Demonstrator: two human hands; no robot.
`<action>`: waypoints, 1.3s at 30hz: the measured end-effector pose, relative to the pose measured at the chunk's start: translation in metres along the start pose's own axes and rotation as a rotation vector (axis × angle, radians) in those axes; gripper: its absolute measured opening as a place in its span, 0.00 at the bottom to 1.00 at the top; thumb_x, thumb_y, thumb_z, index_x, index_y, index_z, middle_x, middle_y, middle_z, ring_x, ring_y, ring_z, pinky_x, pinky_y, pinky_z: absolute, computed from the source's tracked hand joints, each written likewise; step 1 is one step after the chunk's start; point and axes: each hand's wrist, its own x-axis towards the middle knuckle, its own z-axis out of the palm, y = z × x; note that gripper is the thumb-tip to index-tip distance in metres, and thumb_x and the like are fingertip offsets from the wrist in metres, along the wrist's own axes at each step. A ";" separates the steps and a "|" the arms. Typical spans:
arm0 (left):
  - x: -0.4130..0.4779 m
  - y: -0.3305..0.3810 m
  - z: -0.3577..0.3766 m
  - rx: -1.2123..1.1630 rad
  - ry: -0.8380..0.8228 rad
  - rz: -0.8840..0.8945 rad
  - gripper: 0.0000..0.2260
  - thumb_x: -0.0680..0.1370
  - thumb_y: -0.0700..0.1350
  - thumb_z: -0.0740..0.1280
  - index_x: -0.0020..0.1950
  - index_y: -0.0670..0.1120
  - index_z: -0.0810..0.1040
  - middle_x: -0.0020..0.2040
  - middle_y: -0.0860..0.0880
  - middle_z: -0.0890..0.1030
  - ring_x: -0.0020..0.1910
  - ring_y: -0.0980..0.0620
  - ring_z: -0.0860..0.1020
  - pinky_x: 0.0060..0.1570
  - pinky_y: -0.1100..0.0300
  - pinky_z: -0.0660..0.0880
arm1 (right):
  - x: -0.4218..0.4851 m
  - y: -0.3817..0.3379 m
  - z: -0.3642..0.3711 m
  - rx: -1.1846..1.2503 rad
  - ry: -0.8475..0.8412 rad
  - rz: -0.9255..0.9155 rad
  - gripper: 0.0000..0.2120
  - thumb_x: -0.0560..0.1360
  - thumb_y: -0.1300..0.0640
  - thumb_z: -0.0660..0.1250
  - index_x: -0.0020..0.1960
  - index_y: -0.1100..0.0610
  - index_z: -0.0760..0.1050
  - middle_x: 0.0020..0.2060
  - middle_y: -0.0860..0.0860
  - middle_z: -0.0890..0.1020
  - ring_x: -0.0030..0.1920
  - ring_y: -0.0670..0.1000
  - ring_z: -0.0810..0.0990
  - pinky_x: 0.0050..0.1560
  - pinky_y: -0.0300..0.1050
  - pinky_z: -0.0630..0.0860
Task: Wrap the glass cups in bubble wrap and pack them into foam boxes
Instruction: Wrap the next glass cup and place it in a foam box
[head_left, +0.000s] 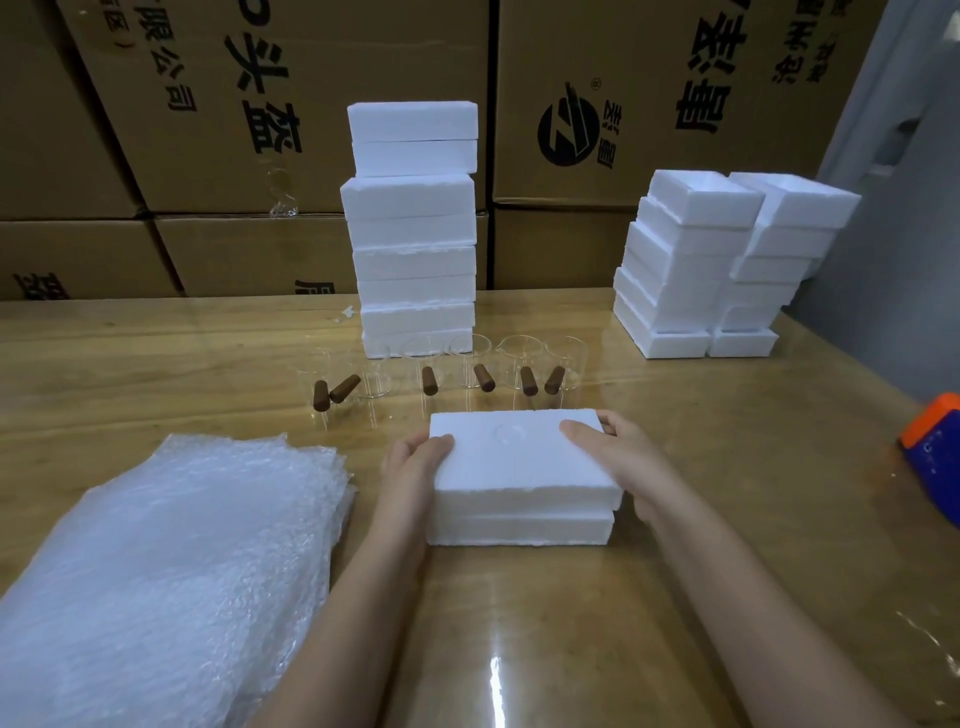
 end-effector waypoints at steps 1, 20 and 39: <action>0.000 0.000 -0.001 0.013 0.002 -0.011 0.11 0.73 0.53 0.69 0.54 0.51 0.77 0.57 0.49 0.77 0.52 0.51 0.77 0.45 0.56 0.72 | -0.001 -0.001 -0.001 -0.032 0.001 0.016 0.20 0.73 0.44 0.68 0.62 0.50 0.73 0.50 0.44 0.80 0.43 0.42 0.79 0.31 0.35 0.70; -0.029 0.036 -0.005 -0.281 -0.115 0.012 0.17 0.68 0.53 0.73 0.53 0.47 0.78 0.44 0.50 0.84 0.42 0.52 0.83 0.37 0.56 0.78 | -0.028 -0.028 -0.015 0.045 0.025 -0.137 0.14 0.72 0.43 0.70 0.51 0.52 0.79 0.39 0.43 0.84 0.34 0.40 0.83 0.26 0.32 0.72; -0.035 0.091 -0.019 1.597 -0.015 1.682 0.35 0.68 0.62 0.72 0.70 0.46 0.71 0.70 0.45 0.72 0.67 0.44 0.72 0.63 0.42 0.70 | -0.020 -0.063 -0.032 0.365 -0.320 0.108 0.35 0.54 0.38 0.77 0.58 0.51 0.78 0.52 0.55 0.84 0.55 0.58 0.81 0.52 0.58 0.79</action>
